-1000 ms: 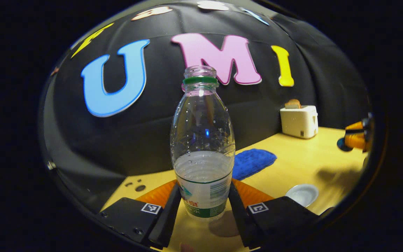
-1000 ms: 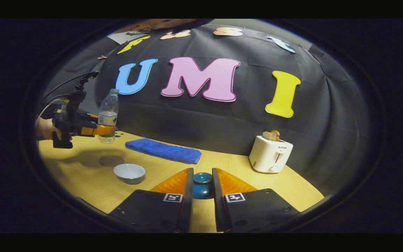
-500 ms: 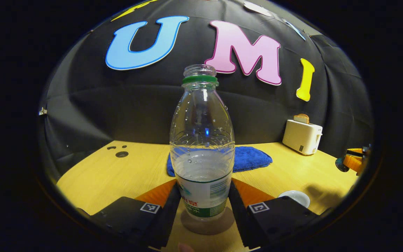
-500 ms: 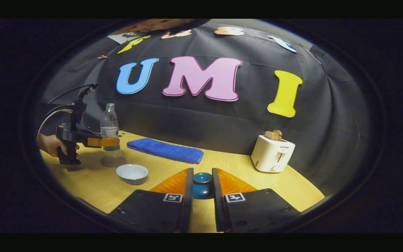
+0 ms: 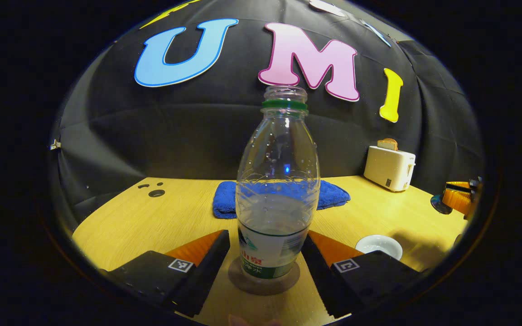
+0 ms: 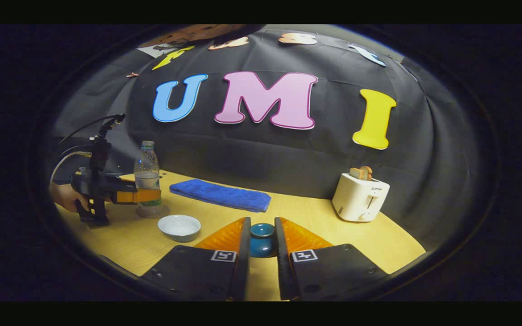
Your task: Open the teacup lid with one hand, grasp the water bottle and pour water into the teacup with the other hand; after pouring, place the water bottle on the coaster and then close the teacup lid.
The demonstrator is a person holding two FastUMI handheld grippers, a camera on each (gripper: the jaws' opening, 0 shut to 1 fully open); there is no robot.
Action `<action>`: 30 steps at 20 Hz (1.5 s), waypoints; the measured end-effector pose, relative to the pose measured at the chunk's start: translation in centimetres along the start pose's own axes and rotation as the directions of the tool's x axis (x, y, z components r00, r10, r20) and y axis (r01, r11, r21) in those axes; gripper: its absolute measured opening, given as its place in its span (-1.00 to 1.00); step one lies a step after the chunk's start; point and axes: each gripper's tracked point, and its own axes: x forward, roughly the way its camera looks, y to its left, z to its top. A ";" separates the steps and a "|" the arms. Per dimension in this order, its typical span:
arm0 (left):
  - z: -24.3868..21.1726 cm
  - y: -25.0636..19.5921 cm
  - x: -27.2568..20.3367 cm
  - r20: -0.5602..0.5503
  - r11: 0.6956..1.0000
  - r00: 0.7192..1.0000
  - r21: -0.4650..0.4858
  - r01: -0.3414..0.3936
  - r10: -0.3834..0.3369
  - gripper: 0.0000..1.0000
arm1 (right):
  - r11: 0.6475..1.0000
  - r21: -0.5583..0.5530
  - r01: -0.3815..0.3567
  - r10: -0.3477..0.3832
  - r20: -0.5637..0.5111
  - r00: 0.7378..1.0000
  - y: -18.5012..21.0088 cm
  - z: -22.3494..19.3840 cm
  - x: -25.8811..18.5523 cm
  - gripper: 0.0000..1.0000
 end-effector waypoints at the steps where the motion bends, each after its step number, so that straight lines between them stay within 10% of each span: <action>1: -0.3 -0.1 -0.2 -0.006 1.000 1.000 -0.003 -0.001 0.001 0.92 | 1.000 0.007 -0.010 0.010 0.001 1.000 0.6 0.1 0.2 -0.31; 13: -3.3 0.7 -6.0 -0.077 1.000 0.997 0.011 -0.026 0.027 0.92 | 0.977 0.112 -0.183 0.184 -0.002 0.983 10.6 -0.4 4.1 -0.41; 30: -2.1 3.0 -7.8 -0.032 0.995 0.999 0.102 -0.018 0.021 0.91 | 0.970 0.120 -0.213 0.225 -0.096 0.970 13.9 -3.8 6.8 -0.31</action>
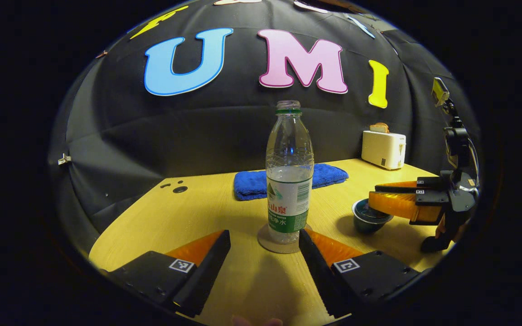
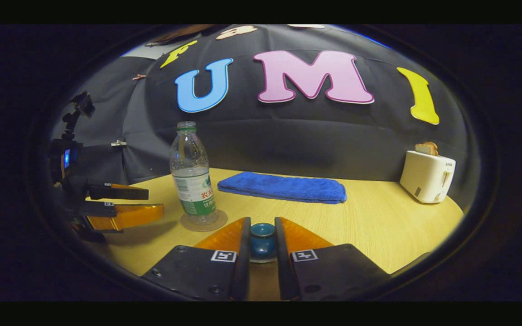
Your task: Open the teacup lid with one hand, grasp the water bottle and pour water into the teacup with the other hand; after pouring, place the water bottle on the coaster and then close the teacup lid.
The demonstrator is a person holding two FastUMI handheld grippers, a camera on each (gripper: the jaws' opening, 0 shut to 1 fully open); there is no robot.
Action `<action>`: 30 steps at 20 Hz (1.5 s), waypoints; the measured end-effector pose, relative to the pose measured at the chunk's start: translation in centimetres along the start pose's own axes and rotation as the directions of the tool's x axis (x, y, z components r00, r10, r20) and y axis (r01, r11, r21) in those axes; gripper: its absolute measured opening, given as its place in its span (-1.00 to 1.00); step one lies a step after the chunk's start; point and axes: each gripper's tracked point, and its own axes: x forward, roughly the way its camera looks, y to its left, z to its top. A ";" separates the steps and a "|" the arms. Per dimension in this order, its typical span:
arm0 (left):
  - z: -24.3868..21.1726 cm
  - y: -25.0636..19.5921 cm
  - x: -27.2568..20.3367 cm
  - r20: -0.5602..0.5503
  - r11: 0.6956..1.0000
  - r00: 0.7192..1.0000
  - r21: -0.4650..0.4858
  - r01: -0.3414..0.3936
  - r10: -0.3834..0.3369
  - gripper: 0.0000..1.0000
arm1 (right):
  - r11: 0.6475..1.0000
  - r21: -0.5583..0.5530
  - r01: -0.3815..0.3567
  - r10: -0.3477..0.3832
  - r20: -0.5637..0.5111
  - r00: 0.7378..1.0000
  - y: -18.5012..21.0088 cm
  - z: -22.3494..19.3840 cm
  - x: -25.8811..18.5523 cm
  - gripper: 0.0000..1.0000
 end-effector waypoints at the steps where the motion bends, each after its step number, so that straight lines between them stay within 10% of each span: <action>1: 0.1 -0.1 0.0 0.001 1.000 1.000 0.000 0.000 0.000 0.91 | 1.000 -0.005 -0.005 0.005 -0.010 1.000 0.2 -0.2 -0.1 -0.31; 4: 0.7 0.2 -0.2 0.008 1.000 1.000 -0.002 -0.005 0.005 0.91 | 1.000 -0.016 -0.005 0.004 -0.015 1.000 0.2 -0.2 0.0 -0.43; 9: 2.5 0.5 -1.1 0.006 1.000 1.000 -0.006 -0.024 0.024 0.92 | 1.000 0.004 0.015 -0.015 -0.005 1.000 0.0 1.3 -0.8 0.41; 17: 11.5 -0.7 -5.4 0.027 0.998 0.999 -0.055 -0.037 0.039 0.91 | 0.998 0.002 0.060 -0.060 0.060 0.996 -0.5 13.7 -6.1 0.83; 30: 23.0 -3.4 -11.3 0.075 0.997 0.996 -0.069 -0.033 0.038 0.91 | 0.985 0.010 0.175 -0.174 0.149 0.973 -3.7 27.2 -17.6 0.94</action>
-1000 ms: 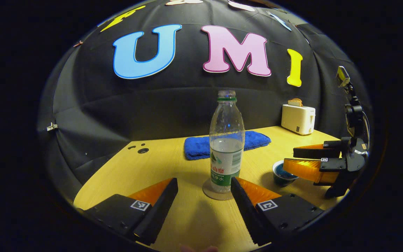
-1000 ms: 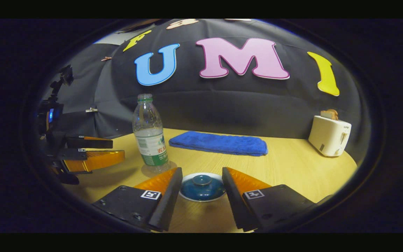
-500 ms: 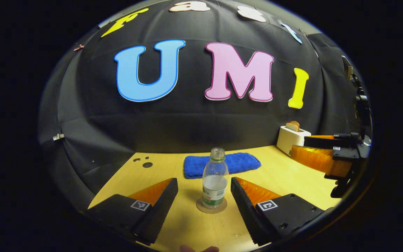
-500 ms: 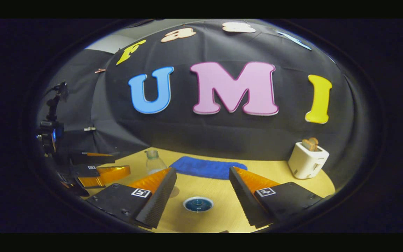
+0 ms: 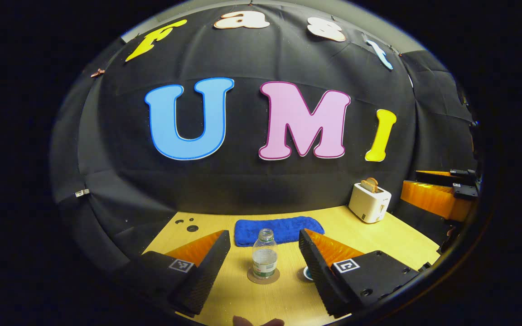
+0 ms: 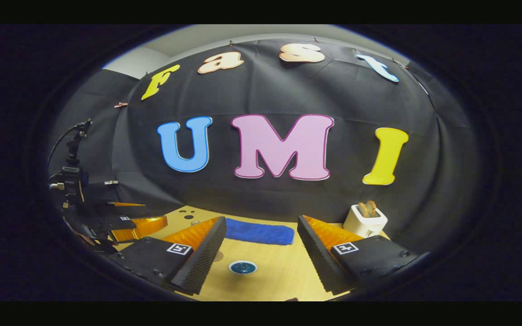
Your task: Open the teacup lid with one hand, grasp the water bottle and pour water into the teacup with the other hand; after pouring, place the water bottle on the coaster and then close the teacup lid.
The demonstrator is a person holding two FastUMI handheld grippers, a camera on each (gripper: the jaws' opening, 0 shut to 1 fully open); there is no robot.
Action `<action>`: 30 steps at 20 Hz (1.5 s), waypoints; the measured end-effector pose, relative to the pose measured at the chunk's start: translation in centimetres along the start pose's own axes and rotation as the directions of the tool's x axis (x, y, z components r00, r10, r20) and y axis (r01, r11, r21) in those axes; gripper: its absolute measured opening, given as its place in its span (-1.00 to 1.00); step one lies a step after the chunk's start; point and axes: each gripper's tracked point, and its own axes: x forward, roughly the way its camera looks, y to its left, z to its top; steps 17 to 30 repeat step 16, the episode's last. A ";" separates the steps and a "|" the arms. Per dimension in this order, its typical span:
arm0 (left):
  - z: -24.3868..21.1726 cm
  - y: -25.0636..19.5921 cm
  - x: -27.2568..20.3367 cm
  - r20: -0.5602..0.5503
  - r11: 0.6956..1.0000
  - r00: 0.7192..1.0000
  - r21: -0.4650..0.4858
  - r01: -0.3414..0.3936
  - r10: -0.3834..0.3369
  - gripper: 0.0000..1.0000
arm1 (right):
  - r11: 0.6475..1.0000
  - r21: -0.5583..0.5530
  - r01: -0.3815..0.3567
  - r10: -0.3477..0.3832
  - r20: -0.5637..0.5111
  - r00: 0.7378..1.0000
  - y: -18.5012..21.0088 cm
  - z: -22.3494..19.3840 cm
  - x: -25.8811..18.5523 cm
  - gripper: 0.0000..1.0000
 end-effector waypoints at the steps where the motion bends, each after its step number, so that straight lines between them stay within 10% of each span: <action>1: 0.3 -0.4 -0.2 0.004 1.000 1.000 0.005 0.001 -0.001 0.91 | 1.000 0.002 0.003 -0.003 0.006 1.000 -0.4 0.5 -0.6 0.94; 30: 2.1 -3.9 -3.8 0.039 0.998 0.997 0.008 -0.063 0.063 0.91 | 0.999 0.021 -0.032 0.031 0.055 0.998 -4.8 2.4 -4.3 0.94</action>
